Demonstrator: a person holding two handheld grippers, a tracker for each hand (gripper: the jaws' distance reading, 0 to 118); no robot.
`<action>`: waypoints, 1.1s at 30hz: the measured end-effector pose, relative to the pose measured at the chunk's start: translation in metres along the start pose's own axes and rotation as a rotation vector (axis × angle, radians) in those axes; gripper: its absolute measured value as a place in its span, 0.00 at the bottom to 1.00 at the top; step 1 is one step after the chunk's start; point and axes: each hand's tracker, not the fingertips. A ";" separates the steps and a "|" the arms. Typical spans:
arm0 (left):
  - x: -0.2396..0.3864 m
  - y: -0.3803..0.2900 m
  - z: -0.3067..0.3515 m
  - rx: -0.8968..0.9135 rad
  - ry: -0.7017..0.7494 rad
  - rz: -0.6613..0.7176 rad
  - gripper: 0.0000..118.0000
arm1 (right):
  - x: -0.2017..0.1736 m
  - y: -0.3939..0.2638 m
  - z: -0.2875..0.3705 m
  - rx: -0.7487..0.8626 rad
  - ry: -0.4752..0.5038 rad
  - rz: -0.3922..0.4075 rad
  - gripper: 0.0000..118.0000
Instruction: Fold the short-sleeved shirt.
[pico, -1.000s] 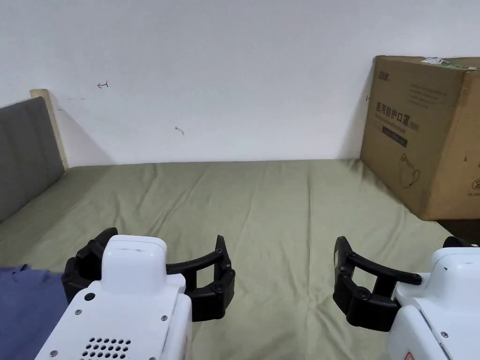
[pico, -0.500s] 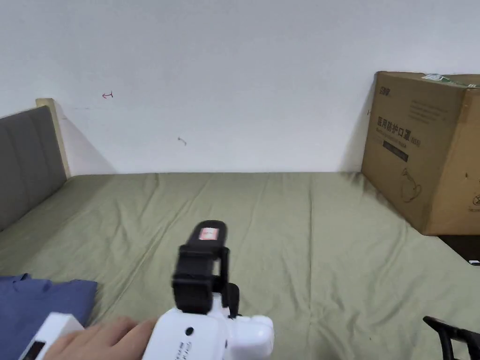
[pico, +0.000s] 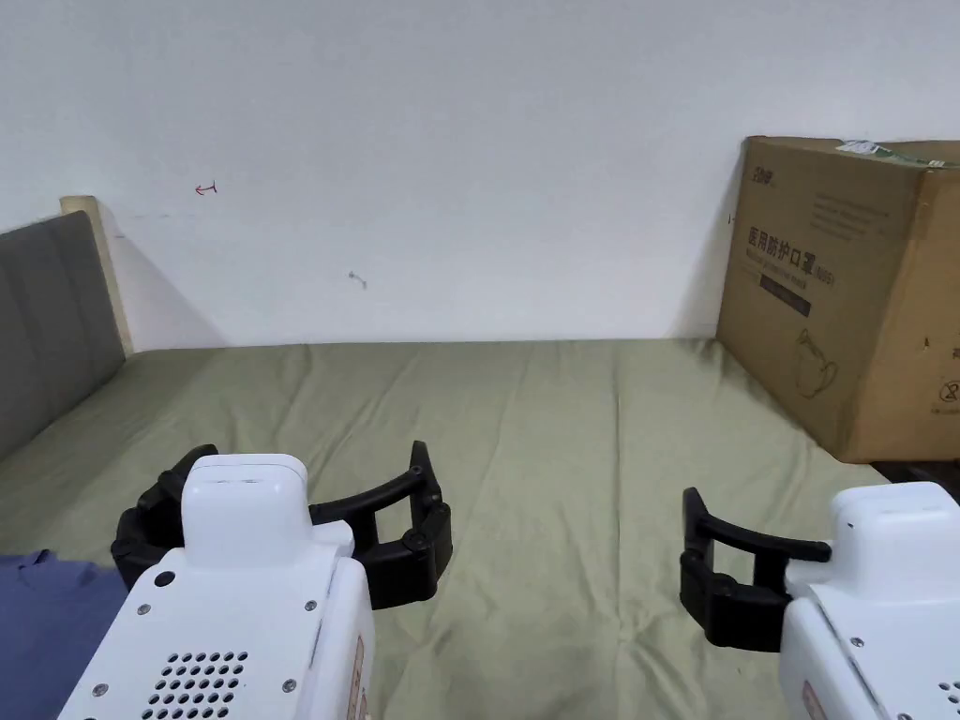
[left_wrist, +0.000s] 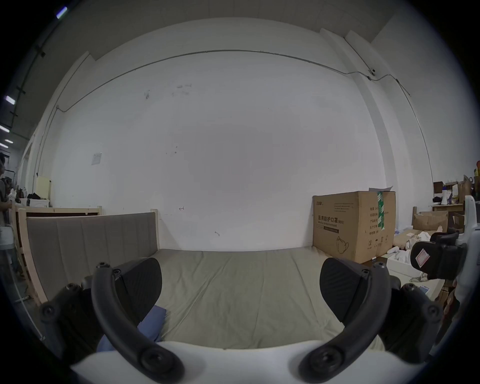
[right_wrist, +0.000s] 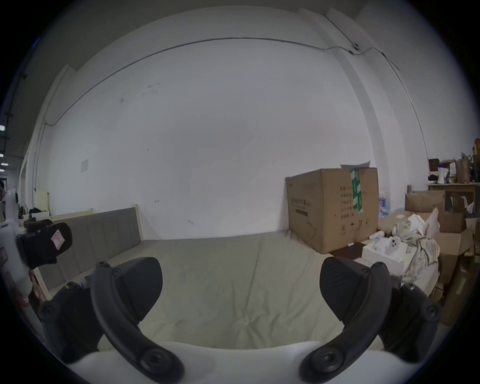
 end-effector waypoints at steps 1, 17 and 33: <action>0.003 -0.001 0.002 0.001 0.001 -0.004 1.00 | -0.001 -0.002 0.000 -0.002 -0.006 0.009 1.00; 0.003 -0.004 0.008 -0.040 -0.018 0.012 1.00 | -0.004 0.003 0.016 0.090 0.039 0.074 1.00; 0.006 0.002 0.010 -0.069 -0.039 -0.024 0.00 | 0.000 0.008 0.013 0.037 0.017 0.033 0.00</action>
